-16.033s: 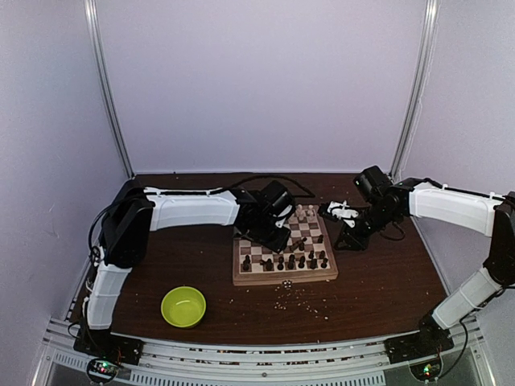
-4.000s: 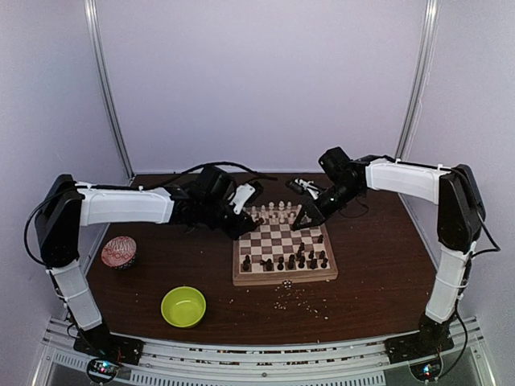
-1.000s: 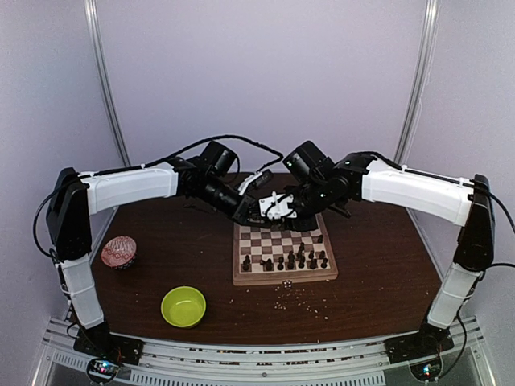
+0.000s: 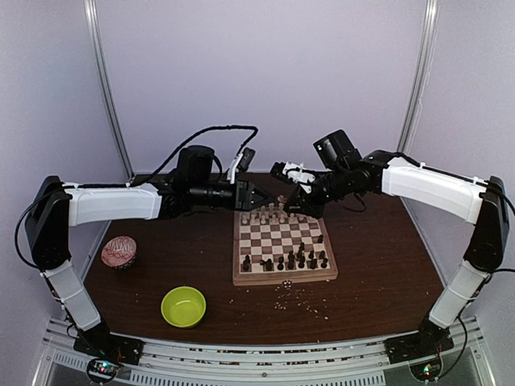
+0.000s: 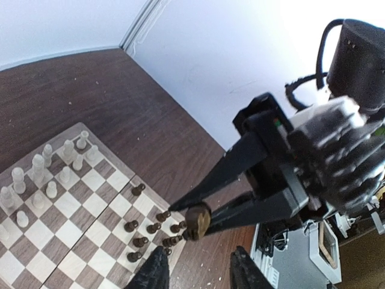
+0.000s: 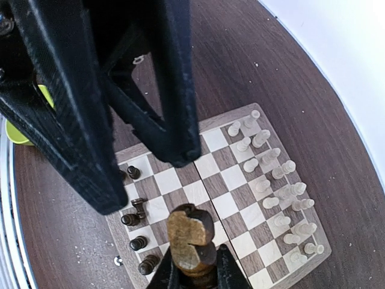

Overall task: Set up the chess pieces on the board
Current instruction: Pass from the right arm to the left

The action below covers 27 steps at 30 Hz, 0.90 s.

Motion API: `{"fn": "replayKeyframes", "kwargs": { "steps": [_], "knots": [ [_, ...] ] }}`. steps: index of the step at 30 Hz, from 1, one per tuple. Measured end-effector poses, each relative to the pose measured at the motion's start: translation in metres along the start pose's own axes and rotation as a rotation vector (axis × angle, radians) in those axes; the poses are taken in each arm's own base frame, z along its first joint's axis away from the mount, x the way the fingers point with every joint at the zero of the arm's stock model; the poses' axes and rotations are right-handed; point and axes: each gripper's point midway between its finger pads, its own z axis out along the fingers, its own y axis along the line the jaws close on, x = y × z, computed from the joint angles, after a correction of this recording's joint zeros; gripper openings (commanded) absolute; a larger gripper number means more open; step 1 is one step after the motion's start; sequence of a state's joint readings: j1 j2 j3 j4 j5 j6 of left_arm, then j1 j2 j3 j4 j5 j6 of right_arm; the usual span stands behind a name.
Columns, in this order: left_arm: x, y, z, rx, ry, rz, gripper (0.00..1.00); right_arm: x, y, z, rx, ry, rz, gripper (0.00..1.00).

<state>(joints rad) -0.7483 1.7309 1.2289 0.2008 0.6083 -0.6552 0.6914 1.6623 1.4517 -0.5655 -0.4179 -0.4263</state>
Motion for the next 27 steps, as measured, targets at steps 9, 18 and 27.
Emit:
{"fn": "replayKeyframes", "kwargs": {
  "steps": [9, 18, 27],
  "knots": [
    [-0.009, 0.003, 0.014, 0.029, -0.039, -0.042, 0.34, -0.007, 0.006, 0.001, -0.032, -0.032, 0.052, 0.13],
    [-0.006, 0.001, 0.02, 0.061, -0.019, -0.072, 0.1, -0.008, 0.006, 0.001, -0.03, -0.038, 0.064, 0.14],
    [-0.005, -0.002, 0.024, 0.087, 0.002, -0.069, 0.01, -0.005, 0.004, -0.001, -0.036, -0.036, 0.074, 0.4]
  ]
}}
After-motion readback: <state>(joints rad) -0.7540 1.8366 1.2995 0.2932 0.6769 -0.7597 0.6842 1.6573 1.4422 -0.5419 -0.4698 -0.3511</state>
